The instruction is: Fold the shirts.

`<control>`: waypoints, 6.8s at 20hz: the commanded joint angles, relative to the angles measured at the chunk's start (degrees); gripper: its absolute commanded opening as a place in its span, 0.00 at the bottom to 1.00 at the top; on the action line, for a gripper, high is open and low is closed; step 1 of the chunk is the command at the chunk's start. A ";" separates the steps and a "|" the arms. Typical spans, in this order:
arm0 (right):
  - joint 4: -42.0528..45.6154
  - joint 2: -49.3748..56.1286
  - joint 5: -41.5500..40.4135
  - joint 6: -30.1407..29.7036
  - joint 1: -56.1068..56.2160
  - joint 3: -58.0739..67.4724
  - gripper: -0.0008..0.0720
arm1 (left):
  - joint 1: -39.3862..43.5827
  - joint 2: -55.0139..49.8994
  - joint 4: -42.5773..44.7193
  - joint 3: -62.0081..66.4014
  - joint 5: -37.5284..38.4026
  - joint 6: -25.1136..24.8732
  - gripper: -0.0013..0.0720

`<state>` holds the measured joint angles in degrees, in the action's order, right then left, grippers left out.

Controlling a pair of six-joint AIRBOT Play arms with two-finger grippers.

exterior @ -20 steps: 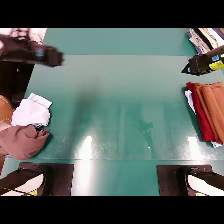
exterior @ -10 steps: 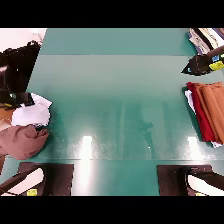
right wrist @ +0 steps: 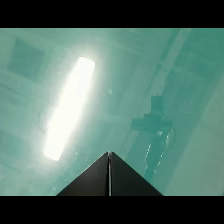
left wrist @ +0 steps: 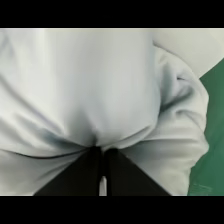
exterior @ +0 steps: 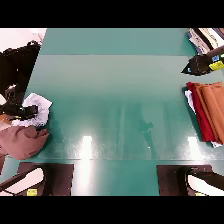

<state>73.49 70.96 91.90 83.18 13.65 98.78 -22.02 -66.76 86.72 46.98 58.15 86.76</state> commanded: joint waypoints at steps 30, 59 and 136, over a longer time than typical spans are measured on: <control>0.15 -5.16 -15.06 -0.09 0.04 5.75 0.03 | 56.15 -17.99 -28.96 44.85 9.68 -11.78 0.84; 0.04 -5.18 -13.14 -0.09 0.04 5.75 0.03 | 77.70 -17.29 -33.20 13.38 -6.93 11.52 0.84; -11.32 -6.88 -35.71 -0.09 14.34 -43.78 0.09 | 35.08 20.11 -14.45 -6.03 -2.82 4.35 0.05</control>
<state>64.71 58.92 61.71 83.40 26.83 56.21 13.06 -46.59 70.48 46.00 60.80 91.09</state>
